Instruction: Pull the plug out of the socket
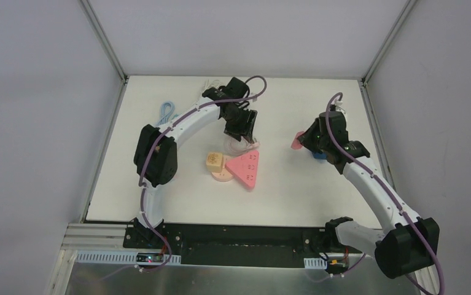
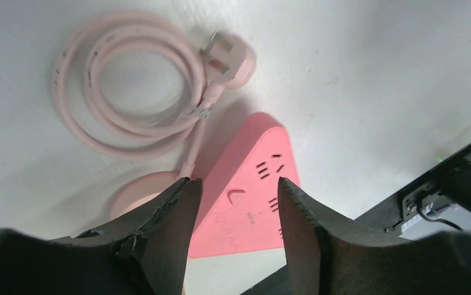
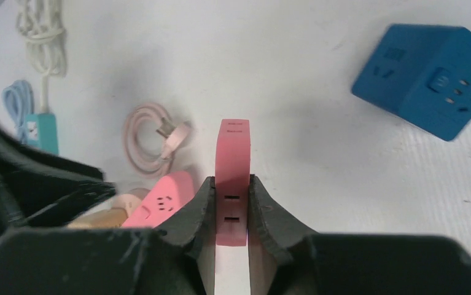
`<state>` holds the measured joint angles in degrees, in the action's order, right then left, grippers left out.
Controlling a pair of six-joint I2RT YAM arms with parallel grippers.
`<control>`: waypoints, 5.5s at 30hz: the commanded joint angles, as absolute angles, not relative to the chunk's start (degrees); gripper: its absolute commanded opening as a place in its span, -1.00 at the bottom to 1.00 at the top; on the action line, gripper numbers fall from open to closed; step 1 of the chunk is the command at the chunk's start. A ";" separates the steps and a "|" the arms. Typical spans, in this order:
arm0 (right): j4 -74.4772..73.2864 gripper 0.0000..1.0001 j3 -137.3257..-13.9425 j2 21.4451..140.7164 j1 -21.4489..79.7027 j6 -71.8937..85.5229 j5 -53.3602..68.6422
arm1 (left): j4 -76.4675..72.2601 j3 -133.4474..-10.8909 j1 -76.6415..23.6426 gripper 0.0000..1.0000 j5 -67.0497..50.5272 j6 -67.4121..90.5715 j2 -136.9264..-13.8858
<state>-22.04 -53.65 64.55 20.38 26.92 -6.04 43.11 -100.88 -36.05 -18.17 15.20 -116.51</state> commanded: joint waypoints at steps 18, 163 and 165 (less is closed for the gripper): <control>-12.03 -0.80 -33.99 57.98 1.89 34.76 3.91 | 41.20 -80.65 -34.37 0.97 3.75 22.19 -80.71; 70.91 -1.00 -24.60 102.83 36.02 54.31 34.00 | 27.57 -36.29 -33.52 -0.15 2.05 39.73 -79.54; 72.11 -1.00 -24.33 103.55 35.54 59.93 33.17 | 27.60 -36.30 -33.65 -0.16 2.11 39.73 -79.54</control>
<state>67.55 -23.81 102.74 34.24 57.76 33.43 10.26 -42.11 -32.16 4.51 41.45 -73.21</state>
